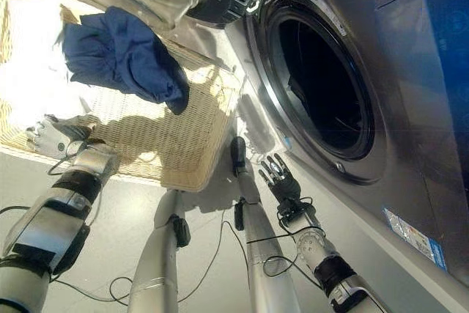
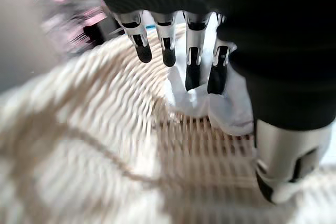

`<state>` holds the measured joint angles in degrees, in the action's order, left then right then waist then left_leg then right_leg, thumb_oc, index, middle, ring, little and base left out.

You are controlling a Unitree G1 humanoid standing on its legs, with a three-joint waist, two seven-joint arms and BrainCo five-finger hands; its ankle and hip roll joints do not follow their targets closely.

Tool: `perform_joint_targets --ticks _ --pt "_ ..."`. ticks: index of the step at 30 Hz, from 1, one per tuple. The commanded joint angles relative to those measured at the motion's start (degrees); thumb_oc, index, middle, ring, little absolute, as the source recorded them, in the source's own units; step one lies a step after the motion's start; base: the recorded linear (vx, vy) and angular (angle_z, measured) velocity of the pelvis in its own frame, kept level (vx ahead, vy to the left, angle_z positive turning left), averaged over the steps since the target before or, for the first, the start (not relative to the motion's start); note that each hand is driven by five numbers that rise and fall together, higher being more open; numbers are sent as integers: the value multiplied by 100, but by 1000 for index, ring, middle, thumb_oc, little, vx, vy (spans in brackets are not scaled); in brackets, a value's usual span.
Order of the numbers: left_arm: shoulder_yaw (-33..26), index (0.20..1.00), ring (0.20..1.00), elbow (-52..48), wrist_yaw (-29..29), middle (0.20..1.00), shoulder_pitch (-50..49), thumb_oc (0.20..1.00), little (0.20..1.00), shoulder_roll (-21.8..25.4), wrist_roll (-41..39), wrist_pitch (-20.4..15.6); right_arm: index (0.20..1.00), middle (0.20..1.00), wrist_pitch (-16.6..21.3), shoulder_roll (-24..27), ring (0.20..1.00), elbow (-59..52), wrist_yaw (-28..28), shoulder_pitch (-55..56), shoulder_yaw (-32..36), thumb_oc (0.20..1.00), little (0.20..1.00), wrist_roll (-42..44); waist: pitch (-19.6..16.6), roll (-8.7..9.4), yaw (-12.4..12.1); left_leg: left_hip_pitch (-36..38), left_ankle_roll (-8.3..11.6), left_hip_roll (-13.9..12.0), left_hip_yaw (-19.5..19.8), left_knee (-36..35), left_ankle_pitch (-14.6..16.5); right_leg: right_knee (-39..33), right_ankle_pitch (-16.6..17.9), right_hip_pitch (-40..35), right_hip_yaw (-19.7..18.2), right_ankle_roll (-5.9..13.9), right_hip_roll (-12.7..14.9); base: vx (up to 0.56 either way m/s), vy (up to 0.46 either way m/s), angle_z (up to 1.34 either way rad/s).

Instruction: Put the clothes into the washing machine.

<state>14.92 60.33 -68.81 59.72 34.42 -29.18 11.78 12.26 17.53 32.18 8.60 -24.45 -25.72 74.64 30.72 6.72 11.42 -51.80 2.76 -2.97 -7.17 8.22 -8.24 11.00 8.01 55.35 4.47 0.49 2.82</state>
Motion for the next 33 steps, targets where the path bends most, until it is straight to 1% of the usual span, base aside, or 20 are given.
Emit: perform_joint_targets --ticks 1,2,6,13,21,26,28,29,30,31,32,33 --pt "-365 1000 1000 58 -235 1000 -130 1000 1000 232 -549 -967 1000 1000 245 -189 1000 -293 -35 513 -123 1000 1000 -190 -93 462 -79 -196 142 350 8 1071 850 -521 285 -101 -48 487 -146 10 -15 9" --pt "-459 1000 1000 -17 -303 1000 -138 1000 1000 178 -653 -1199 1000 1000 240 -198 1000 -327 -75 487 -139 1000 1000 -202 -93 476 -88 -182 139 356 19 1027 844 -539 280 -115 -35 481 -159 12 -17 6" --pt "-571 1000 1000 -152 -489 1000 -122 1000 1000 146 -880 -1583 1000 1000 216 -188 1000 -360 -116 462 -156 1000 1000 -186 -93 487 -104 -178 142 374 65 1041 852 -532 274 -130 -14 475 -152 10 -16 4" --pt "-530 1000 1000 -188 -550 1000 -47 1000 1000 164 -783 -1694 1000 1000 65 -147 1000 -465 -129 486 -180 1000 1000 -208 -93 496 -71 -187 130 380 67 1106 886 -490 252 -112 -8 457 -148 0 0 0" --pt "-384 1000 1000 -237 -499 1000 75 1000 1000 180 -790 -1558 1000 1000 -11 -124 1000 -462 -86 591 -217 1000 1000 -267 -93 505 -46 -253 103 386 50 1176 906 -430 211 -72 -15 445 -157 3 2 1" --pt "-331 1000 1000 -197 -259 1000 93 1000 1000 155 -714 -1533 1000 1000 -1 -127 1000 -423 -62 605 -230 1000 1000 -267 -93 506 -37 -274 89 393 35 1185 915 -414 201 -49 -25 439 -165 0 0 0" --pt "-321 1000 1000 -226 -110 1000 98 1000 1000 163 -729 -1634 1000 1000 0 -124 1000 -432 -81 605 -225 1000 1000 -277 -93 509 -29 -307 84 395 26 1235 935 -398 205 -20 -32 438 -163 0 0 0" --pt "-329 529 529 -284 67 529 102 529 529 160 -880 -1986 1000 1000 3 -117 1000 -460 -115 606 -235 1000 1000 -252 -93 513 -23 -333 79 392 20 1269 950 -381 202 2 -37 432 -166 0 0 0" --pt "-343 429 429 -310 148 429 107 429 429 161 -954 -2116 1000 1000 1 -112 1000 -468 -117 614 -231 1000 1000 -254 -93 514 -18 -342 77 393 18 1285 959 -378 201 10 -40 432 -165 0 0 0" --pt "-381 200 200 -388 435 200 112 200 200 143 -1201 -2579 1000 1000 15 -108 1000 -472 -119 633 -232 1000 1000 -265 -93 513 -6 -367 74 394 8 1330 983 -366 198 32 -50 429 -161 0 0 0" --pt "-396 200 200 -502 737 200 109 200 200 105 -1477 -3017 1000 1000 31 -119 1000 -473 -130 654 -233 1000 1000 -274 -93 512 6 -392 67 388 -3 1368 1003 -349 193 53 -65 421 -163 72 42 1" --pt "-428 200 200 -724 1188 200 9 200 200 25 -2043 -3625 1000 1000 20 -126 1000 -487 -113 796 -239 1000 1000 -286 -93 488 -16 -273 86 360 80 1444 1196 -302 59 -66 -96 451 -214 0 0 0"
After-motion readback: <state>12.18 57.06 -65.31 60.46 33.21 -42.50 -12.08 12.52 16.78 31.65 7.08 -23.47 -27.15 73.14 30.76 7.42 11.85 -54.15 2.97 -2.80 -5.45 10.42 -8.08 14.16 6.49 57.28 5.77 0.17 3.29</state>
